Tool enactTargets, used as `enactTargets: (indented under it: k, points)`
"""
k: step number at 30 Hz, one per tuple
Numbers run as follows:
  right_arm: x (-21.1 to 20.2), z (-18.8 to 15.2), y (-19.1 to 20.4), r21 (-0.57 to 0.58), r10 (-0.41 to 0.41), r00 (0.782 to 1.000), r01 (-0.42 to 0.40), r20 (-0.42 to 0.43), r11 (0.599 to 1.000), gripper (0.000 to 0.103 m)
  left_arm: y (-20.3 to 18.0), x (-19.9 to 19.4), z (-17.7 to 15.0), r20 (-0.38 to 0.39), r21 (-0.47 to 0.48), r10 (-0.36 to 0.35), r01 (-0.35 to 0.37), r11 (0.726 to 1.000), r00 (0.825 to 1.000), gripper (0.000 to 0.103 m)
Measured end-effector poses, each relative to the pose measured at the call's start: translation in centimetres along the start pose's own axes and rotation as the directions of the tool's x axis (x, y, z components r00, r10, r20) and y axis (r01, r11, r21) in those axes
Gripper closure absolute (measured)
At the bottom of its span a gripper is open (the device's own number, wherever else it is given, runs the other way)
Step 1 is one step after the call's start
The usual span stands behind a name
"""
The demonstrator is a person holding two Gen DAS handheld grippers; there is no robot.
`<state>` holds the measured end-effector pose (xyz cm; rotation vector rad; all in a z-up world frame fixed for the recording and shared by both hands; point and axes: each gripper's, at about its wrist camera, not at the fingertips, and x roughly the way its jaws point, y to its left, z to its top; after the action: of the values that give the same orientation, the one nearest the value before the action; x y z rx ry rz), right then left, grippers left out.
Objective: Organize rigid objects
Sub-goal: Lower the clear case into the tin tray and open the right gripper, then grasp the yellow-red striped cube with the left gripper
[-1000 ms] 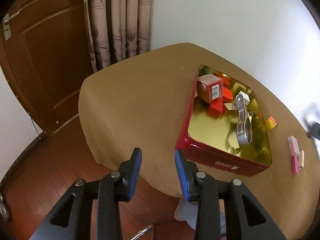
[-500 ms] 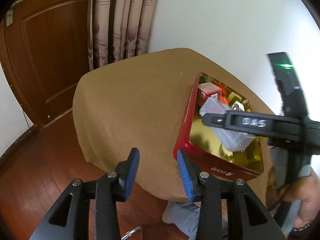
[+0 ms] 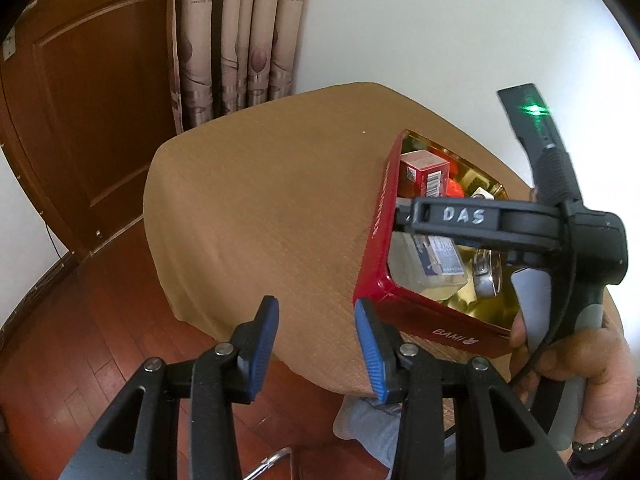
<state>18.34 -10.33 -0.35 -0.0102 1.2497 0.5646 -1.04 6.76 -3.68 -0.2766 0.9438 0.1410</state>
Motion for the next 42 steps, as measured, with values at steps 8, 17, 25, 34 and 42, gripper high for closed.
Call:
enactTargets:
  k: [8,17,25,34,42]
  points:
    - [-7.4,-3.0,-2.7,0.042,0.065,0.981,-0.074,0.185,0.996,0.031,-0.7,-0.2,-0.4,0.023,0.048,0.028,-0.029,0.998,0.999,0.063]
    - [-18.7,-16.5,-18.5,0.335,-0.394,0.861,0.286,0.321,0.898,0.020,-3.3,-1.5,-1.1,0.077,0.157,0.026,-0.038,0.987,0.997,0.063]
    - [-23.8,-26.7,-31.7,0.492,-0.765,0.635,0.636,0.102,0.594,0.020,-7.9,-3.0,-2.1,0.110,0.278,-0.067,0.034,0.960,0.992,0.063]
    - [-25.7,-30.5,-37.6,0.629,-0.716,0.692,0.519,0.089,0.579,0.010,-21.6,-2.6,0.1,-0.048,0.470,-0.231,0.226,0.853,0.972,0.051]
    - [-25.4,-30.5,-37.4,0.624,-0.658,0.739,0.447,0.146,0.641,0.008,-34.1,3.7,2.3,-0.079,0.657,-0.102,0.129,0.743,0.992,0.050]
